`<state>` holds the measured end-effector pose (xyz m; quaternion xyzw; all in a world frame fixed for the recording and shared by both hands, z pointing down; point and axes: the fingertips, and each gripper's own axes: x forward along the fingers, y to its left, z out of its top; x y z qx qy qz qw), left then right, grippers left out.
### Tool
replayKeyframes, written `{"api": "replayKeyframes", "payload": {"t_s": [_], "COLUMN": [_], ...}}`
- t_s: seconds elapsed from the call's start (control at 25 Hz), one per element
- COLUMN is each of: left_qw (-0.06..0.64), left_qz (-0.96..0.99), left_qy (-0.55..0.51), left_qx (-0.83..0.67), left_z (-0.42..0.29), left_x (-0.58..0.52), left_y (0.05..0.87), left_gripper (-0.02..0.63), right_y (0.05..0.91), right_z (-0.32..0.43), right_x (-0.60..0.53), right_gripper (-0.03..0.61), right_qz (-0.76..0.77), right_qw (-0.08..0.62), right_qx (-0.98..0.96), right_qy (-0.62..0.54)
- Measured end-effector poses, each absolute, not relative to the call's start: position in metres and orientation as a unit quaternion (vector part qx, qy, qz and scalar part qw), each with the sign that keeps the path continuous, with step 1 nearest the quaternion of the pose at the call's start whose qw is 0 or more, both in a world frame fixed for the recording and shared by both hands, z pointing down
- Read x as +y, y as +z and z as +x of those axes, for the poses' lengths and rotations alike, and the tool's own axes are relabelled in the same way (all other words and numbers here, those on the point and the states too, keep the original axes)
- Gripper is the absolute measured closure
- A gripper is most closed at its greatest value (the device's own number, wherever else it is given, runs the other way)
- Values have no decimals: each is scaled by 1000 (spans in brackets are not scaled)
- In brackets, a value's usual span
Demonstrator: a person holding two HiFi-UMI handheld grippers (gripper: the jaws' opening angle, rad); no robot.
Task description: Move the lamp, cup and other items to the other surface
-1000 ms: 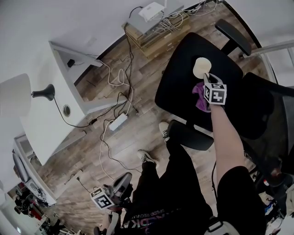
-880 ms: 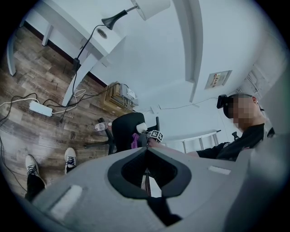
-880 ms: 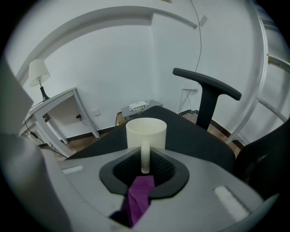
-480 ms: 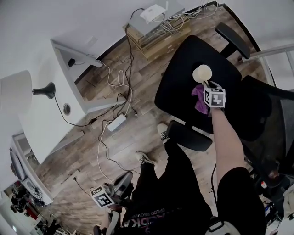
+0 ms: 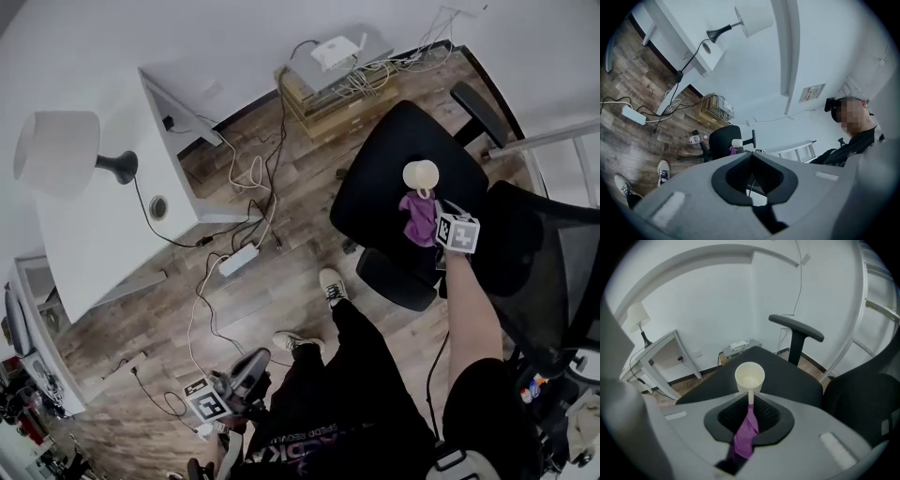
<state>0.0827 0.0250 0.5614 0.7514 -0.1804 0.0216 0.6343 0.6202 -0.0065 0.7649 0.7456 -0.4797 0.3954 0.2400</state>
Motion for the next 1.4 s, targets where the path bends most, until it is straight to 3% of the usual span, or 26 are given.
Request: {"api": "replayKeyframes", "payload": {"t_s": [0.04,0.24,0.36,0.52,0.64,0.84,0.96,1.16,1.4], "left_qw": [630,602,586,562,541,523,504,508,503], "left_qz": [755,776,785,796,803,810,811,794,788], "left_qy": [16,-17,-48,-85,-119,-133,-158,-177,-183], "left_qx": [-183,-188,-192,-206,-220,-230,-253,-282,-304], "left_z": [74,35,6,-38,-65,-109,-126,-164,-203], "left_x": [25,34,32,25,20,42,45,74,90], "left_y": [559,543,529,509,494,478,476,482,485], "left_gripper": [620,620,620,620,620,620,620,620,620], "right_y": [752,665,596,537,512,495,487,479,487], "right_z": [618,592,527,371,229,24,-59,-132,-170], "right_x": [-6,-18,-53,-99,-108,-46,-8,74,97], "right_gripper": [572,575,575,575,575,575,575,575,575], "right_qz": [754,775,745,624,495,318,199,78,42], "right_qw": [228,204,183,139,144,122,132,128,152], "right_qx": [-480,-504,-581,-723,-822,-902,-935,-937,-929], "right_qy": [387,323,274,264,242,265,263,317,334]}}
